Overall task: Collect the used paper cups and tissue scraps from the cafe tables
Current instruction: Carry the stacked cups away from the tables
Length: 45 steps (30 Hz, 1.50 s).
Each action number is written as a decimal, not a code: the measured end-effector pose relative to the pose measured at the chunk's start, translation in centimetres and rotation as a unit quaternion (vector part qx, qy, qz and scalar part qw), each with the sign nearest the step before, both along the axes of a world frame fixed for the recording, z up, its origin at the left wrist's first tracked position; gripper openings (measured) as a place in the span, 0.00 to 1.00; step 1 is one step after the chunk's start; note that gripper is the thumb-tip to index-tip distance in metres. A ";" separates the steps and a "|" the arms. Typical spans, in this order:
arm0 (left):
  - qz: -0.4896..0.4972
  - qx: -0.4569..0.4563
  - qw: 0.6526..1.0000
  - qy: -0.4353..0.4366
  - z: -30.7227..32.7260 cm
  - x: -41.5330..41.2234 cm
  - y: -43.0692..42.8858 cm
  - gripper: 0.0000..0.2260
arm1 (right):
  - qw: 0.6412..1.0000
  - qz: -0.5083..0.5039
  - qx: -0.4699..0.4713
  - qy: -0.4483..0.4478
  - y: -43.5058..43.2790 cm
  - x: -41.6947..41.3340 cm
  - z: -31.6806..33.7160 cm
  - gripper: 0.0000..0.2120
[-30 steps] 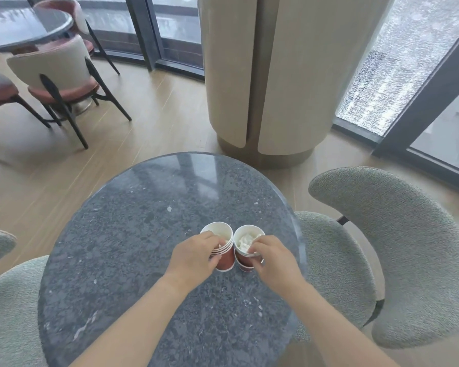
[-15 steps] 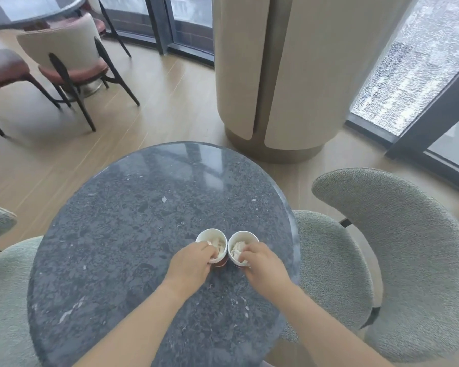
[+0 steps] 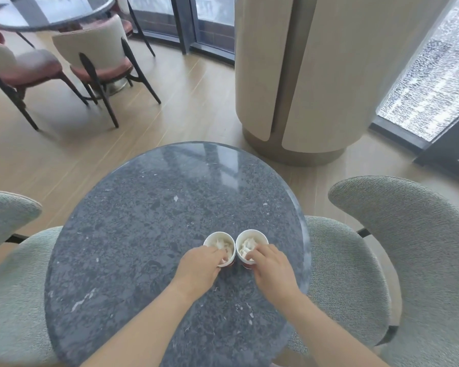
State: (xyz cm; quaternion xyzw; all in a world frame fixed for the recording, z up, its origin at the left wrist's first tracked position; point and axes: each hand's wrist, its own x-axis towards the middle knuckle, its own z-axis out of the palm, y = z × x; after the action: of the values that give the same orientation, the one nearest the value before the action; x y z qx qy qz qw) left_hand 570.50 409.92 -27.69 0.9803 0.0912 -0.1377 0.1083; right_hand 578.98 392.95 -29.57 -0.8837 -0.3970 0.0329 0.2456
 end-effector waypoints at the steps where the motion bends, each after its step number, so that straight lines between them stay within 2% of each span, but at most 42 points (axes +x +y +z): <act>1: -0.002 0.004 1.000 0.000 0.1 0.1 0.0 0.12 | 1.000 -0.005 0.001 0.005 0.1 0.0 0.1 0.17; 6: -0.012 0.001 0.999 -0.052 0.5 0.2 0.2 0.14 | 0.999 -0.018 0.011 0.036 0.2 -0.6 0.5 0.13; 11: -0.035 -0.063 0.988 -0.135 0.9 -1.5 0.6 0.14 | 0.997 -0.057 0.018 0.044 -0.2 -2.9 0.9 0.11; 14: -0.051 -0.085 0.984 -0.148 1.0 -2.9 0.8 0.13 | 0.997 -0.066 0.005 0.043 -0.5 -4.9 1.1 0.11; 18: -0.097 -0.121 0.975 -0.158 1.7 -5.7 0.9 0.13 | 0.990 -0.125 0.019 0.057 -1.1 -9.3 2.1 0.10; 23: -0.148 -0.217 0.948 -0.181 3.4 -9.4 -0.5 0.15 | 0.973 -0.223 0.022 0.047 -3.3 -16.1 4.1 0.10; 31: -0.327 -0.280 0.895 -0.118 4.1 -14.7 -6.8 0.15 | 0.916 -0.398 0.011 0.044 -9.1 -28.9 6.6 0.09; 36: -0.432 -0.284 0.851 -0.089 5.1 -17.4 -12.6 0.16 | 0.850 -0.523 0.052 0.041 -12.8 -36.2 7.7 0.10; 45: -0.567 -0.263 0.779 -0.041 6.5 -23.5 -25.2 0.17 | 0.732 -0.672 0.112 0.023 -20.3 -47.9 8.5 0.10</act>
State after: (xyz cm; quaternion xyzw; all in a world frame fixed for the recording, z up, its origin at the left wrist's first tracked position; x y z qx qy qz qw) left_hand 547.01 384.74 -21.21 0.7929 -0.5256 -0.1528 0.2679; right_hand 531.07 372.66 -21.12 -0.8854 0.3049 -0.1645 0.3100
